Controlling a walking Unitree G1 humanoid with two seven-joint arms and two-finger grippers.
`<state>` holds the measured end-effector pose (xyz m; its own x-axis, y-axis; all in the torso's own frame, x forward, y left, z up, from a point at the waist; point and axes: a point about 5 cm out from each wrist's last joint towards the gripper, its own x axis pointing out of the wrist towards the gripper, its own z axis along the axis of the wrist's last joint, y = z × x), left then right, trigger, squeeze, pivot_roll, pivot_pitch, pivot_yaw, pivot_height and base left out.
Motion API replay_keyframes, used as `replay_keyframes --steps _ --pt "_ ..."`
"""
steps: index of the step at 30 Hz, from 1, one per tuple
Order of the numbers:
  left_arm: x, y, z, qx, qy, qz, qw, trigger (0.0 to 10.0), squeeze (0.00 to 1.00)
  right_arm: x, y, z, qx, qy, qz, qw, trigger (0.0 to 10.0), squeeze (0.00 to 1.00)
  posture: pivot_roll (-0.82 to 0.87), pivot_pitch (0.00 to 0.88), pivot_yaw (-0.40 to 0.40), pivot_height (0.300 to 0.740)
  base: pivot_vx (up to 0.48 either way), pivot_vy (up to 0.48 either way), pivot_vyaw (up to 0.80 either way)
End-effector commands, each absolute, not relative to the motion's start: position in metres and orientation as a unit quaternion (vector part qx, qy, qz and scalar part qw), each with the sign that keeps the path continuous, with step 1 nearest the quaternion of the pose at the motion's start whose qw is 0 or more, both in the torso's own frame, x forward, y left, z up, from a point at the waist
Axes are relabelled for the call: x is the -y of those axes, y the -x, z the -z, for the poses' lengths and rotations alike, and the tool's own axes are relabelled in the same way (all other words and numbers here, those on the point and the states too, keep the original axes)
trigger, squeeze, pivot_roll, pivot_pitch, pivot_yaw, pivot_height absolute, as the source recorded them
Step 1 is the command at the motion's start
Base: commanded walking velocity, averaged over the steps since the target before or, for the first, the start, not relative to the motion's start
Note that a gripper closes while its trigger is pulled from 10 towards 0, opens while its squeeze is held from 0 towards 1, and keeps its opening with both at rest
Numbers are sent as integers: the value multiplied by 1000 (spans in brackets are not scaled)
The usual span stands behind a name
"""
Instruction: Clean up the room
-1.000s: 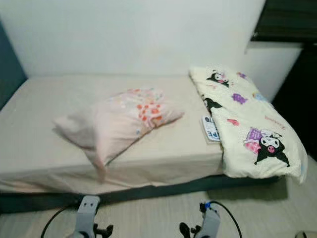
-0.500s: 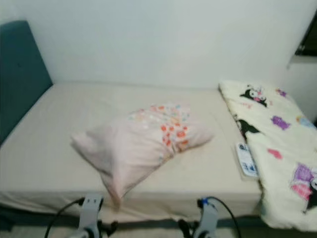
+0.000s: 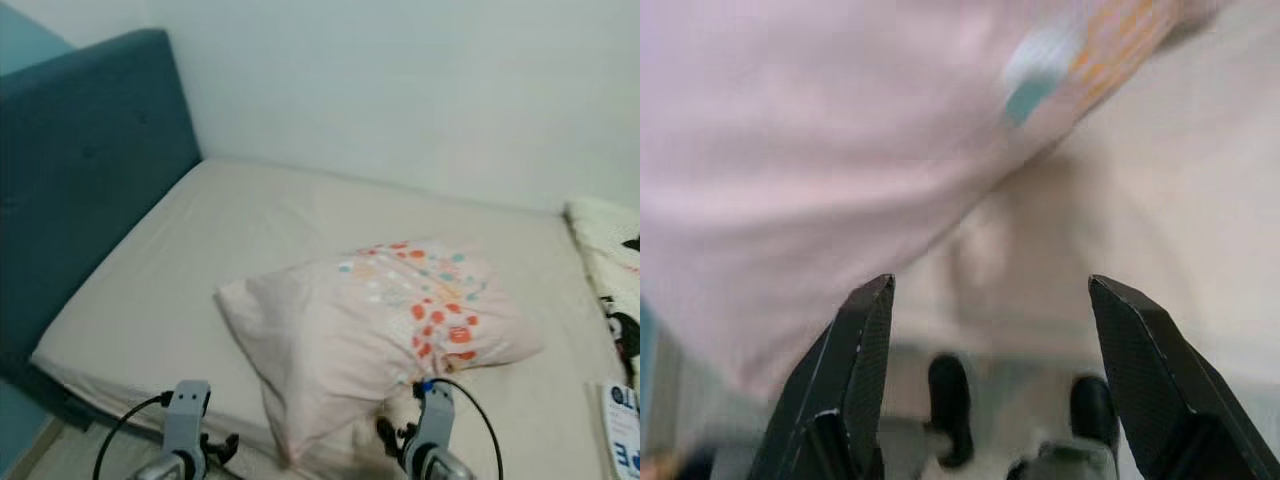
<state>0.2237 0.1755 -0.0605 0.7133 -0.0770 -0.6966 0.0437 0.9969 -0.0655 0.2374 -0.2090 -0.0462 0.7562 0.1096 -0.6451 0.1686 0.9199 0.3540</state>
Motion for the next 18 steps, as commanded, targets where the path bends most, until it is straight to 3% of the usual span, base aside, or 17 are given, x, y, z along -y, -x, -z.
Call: replay_keyframes --steps 1,4,10,14,18 --pt "-179 -214 66 -394 23 28 918 10000 0 216 -238 44 -339 -215 33 915 10000 0 77 45 -25 721 0 0 0" --pt "-183 -213 67 -396 24 26 917 10000 0 226 -246 36 -316 -225 45 921 10000 0 85 55 -21 721 0 0 0" --pt "-190 -208 69 -405 8 21 914 10000 0 240 -265 16 -268 -246 53 930 10000 0 92 73 -14 721 0 -411 0" --pt "-193 -205 70 -409 0 16 912 10000 0 235 -274 9 -251 -257 31 933 10000 0 94 79 -12 721 0 -467 0" --pt "-196 -206 69 -405 15 -9 914 10000 0 221 -283 4 -245 -262 -2 933 10000 0 106 93 -11 721 0 0 0"
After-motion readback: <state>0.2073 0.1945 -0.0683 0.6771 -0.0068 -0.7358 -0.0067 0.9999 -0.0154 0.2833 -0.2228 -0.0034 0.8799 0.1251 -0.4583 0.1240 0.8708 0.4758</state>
